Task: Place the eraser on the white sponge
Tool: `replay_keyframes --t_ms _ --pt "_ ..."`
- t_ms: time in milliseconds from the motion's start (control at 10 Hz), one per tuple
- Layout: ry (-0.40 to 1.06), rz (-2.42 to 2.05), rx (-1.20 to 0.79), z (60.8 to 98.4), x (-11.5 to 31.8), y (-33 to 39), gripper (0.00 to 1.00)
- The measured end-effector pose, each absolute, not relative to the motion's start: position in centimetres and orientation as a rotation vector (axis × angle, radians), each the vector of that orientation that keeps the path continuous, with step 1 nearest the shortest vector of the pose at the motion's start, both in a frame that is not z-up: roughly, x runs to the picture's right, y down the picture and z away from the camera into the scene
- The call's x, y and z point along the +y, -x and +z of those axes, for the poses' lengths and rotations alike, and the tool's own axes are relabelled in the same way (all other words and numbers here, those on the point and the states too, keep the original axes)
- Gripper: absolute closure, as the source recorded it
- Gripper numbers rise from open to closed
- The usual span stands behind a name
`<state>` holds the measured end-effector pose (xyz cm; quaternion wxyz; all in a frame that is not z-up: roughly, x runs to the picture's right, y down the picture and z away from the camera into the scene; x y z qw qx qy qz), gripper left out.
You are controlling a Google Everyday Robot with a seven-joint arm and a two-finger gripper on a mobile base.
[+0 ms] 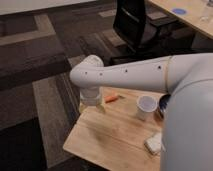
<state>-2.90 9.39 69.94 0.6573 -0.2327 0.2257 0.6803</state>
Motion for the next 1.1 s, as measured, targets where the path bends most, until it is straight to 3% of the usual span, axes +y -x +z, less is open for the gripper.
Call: replay_keyframes --t_ms 400,1100 --pt "0.408 1.584 0.554 67.9 8.9 -9.0 0.35" --pt "0.411 1.584 0.550 68.0 8.9 -8.8 0.35"
